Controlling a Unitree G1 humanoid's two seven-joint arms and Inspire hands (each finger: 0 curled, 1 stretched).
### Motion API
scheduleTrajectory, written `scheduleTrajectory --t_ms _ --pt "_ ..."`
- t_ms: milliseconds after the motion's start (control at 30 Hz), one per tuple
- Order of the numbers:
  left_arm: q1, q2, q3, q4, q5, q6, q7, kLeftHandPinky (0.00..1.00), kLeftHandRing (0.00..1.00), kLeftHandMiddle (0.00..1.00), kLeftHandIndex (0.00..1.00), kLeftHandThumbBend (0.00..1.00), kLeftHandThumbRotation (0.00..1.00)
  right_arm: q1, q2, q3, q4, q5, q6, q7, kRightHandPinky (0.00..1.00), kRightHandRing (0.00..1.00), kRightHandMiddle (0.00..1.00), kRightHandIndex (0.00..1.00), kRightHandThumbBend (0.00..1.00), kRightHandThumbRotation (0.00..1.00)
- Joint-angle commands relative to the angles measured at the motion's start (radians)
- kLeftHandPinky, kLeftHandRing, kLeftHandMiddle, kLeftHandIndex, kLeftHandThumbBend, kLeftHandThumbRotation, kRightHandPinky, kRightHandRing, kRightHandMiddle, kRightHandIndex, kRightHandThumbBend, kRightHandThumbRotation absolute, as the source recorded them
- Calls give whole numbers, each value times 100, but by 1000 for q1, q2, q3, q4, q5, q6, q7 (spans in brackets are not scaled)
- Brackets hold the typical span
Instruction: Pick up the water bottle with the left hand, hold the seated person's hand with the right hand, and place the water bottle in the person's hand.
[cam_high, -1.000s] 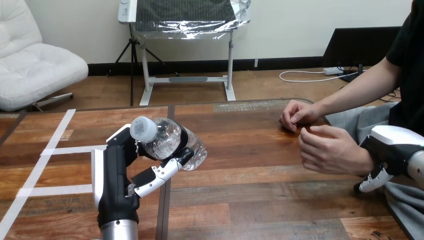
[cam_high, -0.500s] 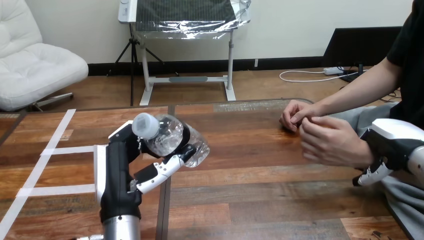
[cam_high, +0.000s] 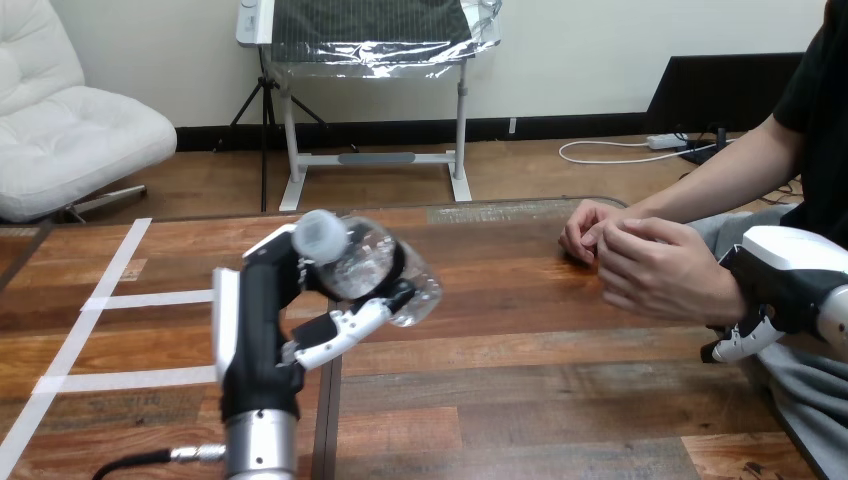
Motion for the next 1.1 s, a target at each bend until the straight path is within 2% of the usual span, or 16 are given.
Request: scheduleTrajectory --t_ms 0,167,533,667,967,1067 --pt "-110 -23 -33 -81 12 6 -8 41 41 42 48 63 0 -31 -30 -39 -95 12 -7 -14 21 29 39 43 72 0" --pt "-135 -29 -49 -82 13 31 -17 41 41 42 48 63 0 -22 -37 -45 -143 1 32 0 21 29 38 43 72 0" --pt "-206 -42 -82 -64 6 75 -34 40 41 41 47 63 0 3 -53 -64 -223 13 53 5 16 25 35 42 73 0" --pt "-290 -67 -121 -23 -13 109 -60 40 40 41 47 62 0 39 -56 -90 -320 15 68 18 15 24 35 41 73 0" --pt "-338 -91 -152 11 -18 124 -64 38 39 41 47 62 0 63 -51 -108 -386 17 91 37 17 26 36 41 73 0" --pt "-363 -109 -192 23 -8 143 -58 37 39 41 47 62 0 87 -41 -120 -450 6 121 45 17 26 35 41 74 0"
